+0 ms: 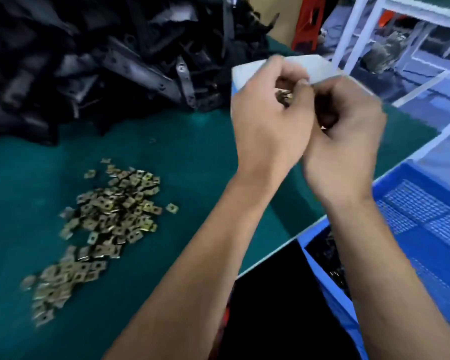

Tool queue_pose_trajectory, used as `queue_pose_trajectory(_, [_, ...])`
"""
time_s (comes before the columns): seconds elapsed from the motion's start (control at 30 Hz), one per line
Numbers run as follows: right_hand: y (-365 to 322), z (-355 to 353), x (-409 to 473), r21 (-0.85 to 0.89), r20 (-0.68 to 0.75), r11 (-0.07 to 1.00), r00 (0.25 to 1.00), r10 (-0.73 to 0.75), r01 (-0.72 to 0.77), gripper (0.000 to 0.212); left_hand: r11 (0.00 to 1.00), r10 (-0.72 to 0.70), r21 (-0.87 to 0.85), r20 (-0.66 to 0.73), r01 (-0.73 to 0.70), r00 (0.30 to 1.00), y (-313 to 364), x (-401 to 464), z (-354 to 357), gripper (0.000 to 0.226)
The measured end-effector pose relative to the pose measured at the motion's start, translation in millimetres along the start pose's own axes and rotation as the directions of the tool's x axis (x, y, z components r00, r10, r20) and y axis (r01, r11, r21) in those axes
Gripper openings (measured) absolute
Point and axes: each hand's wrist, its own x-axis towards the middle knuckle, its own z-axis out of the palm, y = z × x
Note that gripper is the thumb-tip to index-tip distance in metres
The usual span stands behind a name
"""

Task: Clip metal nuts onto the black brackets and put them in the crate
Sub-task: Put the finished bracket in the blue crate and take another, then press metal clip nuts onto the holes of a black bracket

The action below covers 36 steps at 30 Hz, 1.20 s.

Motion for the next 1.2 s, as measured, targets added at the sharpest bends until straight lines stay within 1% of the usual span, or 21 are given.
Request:
queue_pose_trajectory(0.07, [-26, 47, 0, -0.019, 0.211, 0.999, 0.977, -0.023, 0.028, 0.014, 0.99, -0.063, 0.116, -0.141, 0.08, 0.988, -13, 15, -51, 0.011])
queue_pose_trajectory(0.17, [-50, 112, -5, -0.119, 0.501, 0.987, 0.865, -0.036, 0.11, 0.013, 0.913, -0.124, 0.352, -0.238, 0.204, 0.963, -34, 25, -128, 0.012])
queue_pose_trajectory(0.27, [-70, 173, -20, -0.124, 0.594, 0.958, 0.793, -0.138, 0.259, 0.005, 0.825, -0.139, 0.496, -0.286, 0.27, 0.948, -52, 23, -203, 0.013])
queue_pose_trajectory(0.3, [-76, 193, -25, -0.12, 0.619, 0.939, 0.764, -0.184, 0.323, 0.013, 0.803, -0.133, 0.524, -0.306, 0.283, 0.943, -58, 21, -226, 0.013])
queue_pose_trajectory(0.37, [-81, 229, -33, -0.132, 0.714, 0.887, 0.663, -0.225, 0.442, 0.04, 0.765, -0.145, 0.556, -0.344, 0.326, 0.928, -71, 16, -265, 0.013])
queue_pose_trajectory(0.43, [-81, 258, -39, -0.176, 0.814, 0.842, 0.556, -0.167, 0.51, 0.061, 0.73, -0.174, 0.57, -0.378, 0.377, 0.909, -83, 10, -295, 0.011])
queue_pose_trajectory(0.47, [-80, 270, -41, -0.202, 0.837, 0.827, 0.531, -0.132, 0.524, 0.061, 0.732, -0.201, 0.545, -0.401, 0.409, 0.894, -89, 9, -304, 0.01])
queue_pose_trajectory(0.5, [-79, 279, -41, -0.231, 0.843, 0.814, 0.528, -0.107, 0.533, 0.054, 0.756, -0.244, 0.476, -0.433, 0.449, 0.868, -94, 9, -310, 0.009])
queue_pose_trajectory(0.57, [-81, 294, -42, -0.247, 0.832, 0.811, 0.546, -0.104, 0.531, 0.037, 0.812, -0.3, 0.314, -0.5, 0.493, 0.813, -100, 12, -315, 0.009])
queue_pose_trajectory(0.6, [-83, 298, -42, -0.234, 0.82, 0.822, 0.56, -0.119, 0.519, 0.03, 0.825, -0.303, 0.277, -0.518, 0.493, 0.8, -102, 15, -315, 0.009])
queue_pose_trajectory(0.67, [-89, 302, -45, -0.162, 0.799, 0.856, 0.574, -0.178, 0.49, 0.022, 0.833, -0.318, 0.246, -0.52, 0.496, 0.793, -105, 17, -315, 0.01])
queue_pose_trajectory(0.73, [-95, 300, -49, -0.047, 0.755, 0.886, 0.597, -0.27, 0.461, 0.02, 0.831, -0.377, 0.187, -0.502, 0.524, 0.778, -104, 19, -318, 0.01])
queue_pose_trajectory(0.8, [-104, 292, -52, 0.118, 0.645, 0.909, 0.665, -0.376, 0.4, 0.014, 0.817, -0.49, 0.073, -0.434, 0.572, 0.756, -99, 21, -321, 0.02])
queue_pose_trajectory(0.83, [-110, 287, -54, 0.232, 0.571, 0.908, 0.707, -0.417, 0.348, 0.011, 0.807, -0.557, -0.025, -0.36, 0.589, 0.748, -94, 23, -322, 0.028])
queue_pose_trajectory(0.9, [-123, 274, -58, 0.454, 0.456, 0.858, 0.764, -0.456, 0.241, 0.011, 0.741, -0.663, -0.263, -0.146, 0.618, 0.734, -87, 26, -327, 0.043])
queue_pose_trajectory(0.93, [-128, 269, -60, 0.535, 0.448, 0.825, 0.766, -0.462, 0.185, 0.013, 0.683, -0.686, -0.374, -0.034, 0.627, 0.727, -83, 26, -329, 0.05])
queue_pose_trajectory(0.97, [-132, 263, -62, 0.591, 0.472, 0.797, 0.746, -0.47, 0.128, 0.014, 0.629, -0.685, -0.466, 0.046, 0.622, 0.727, -81, 26, -331, 0.056])
queue_pose_trajectory(1.0, [-133, 258, -63, 0.622, 0.513, 0.779, 0.71, -0.483, 0.081, 0.016, 0.595, -0.672, -0.536, 0.077, 0.599, 0.737, -79, 26, -332, 0.059])
queue_pose_trajectory(1.07, [-129, 251, -64, 0.651, 0.595, 0.758, 0.601, -0.534, 0.029, 0.018, 0.567, -0.645, -0.655, 0.025, 0.5, 0.764, -74, 26, -332, 0.058])
queue_pose_trajectory(1.13, [-119, 245, -65, 0.666, 0.666, 0.744, 0.494, -0.559, -0.055, 0.02, 0.528, -0.637, -0.758, -0.057, 0.382, 0.769, -70, 26, -333, 0.044])
queue_pose_trajectory(1.2, [-112, 238, -65, 0.63, 0.741, 0.751, 0.445, -0.503, -0.198, 0.022, 0.475, -0.657, -0.834, -0.123, 0.282, 0.744, -69, 27, -337, 0.027])
